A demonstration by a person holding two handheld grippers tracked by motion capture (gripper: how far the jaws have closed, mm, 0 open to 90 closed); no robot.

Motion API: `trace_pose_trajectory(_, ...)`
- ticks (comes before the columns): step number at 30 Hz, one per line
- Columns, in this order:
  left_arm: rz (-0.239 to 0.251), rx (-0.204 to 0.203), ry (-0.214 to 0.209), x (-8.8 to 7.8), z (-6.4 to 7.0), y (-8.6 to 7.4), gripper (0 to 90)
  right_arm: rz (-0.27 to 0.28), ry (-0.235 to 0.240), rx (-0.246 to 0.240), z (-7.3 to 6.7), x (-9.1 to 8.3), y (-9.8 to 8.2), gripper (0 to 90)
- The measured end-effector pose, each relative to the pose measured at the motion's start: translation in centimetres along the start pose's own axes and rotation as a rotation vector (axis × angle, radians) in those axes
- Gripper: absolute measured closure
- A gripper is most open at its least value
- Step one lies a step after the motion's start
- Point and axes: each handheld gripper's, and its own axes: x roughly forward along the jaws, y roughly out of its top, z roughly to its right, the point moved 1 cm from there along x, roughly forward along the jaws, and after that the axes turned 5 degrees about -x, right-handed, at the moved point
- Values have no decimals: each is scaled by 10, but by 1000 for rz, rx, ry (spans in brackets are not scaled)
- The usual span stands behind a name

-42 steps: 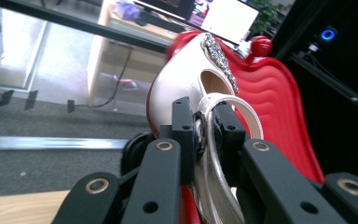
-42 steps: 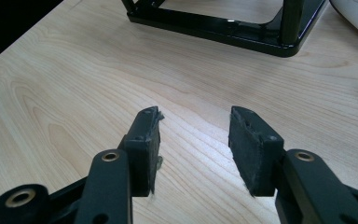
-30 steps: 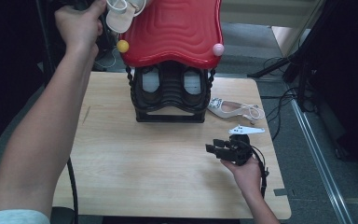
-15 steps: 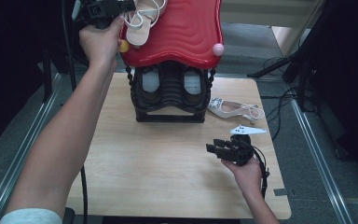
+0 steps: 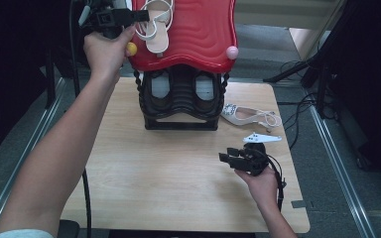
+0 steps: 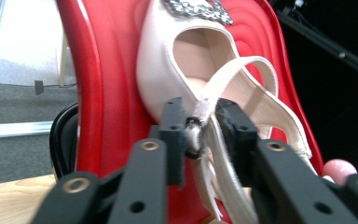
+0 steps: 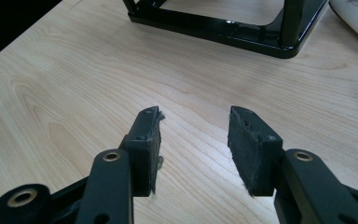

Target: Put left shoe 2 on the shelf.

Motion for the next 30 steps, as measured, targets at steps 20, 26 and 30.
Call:
trace_pose_trajectory(20,-59,65,33,-38,-20,12,513,4,-11,10,3,-1,1,550)
trace_pose_trajectory(26,-84,42,44,-41,-44,3,510,10,-17,11,5,-2,1,551)
trace_pose_trajectory(30,-96,37,59,-40,-60,-9,512,28,-19,15,3,-4,2,553)
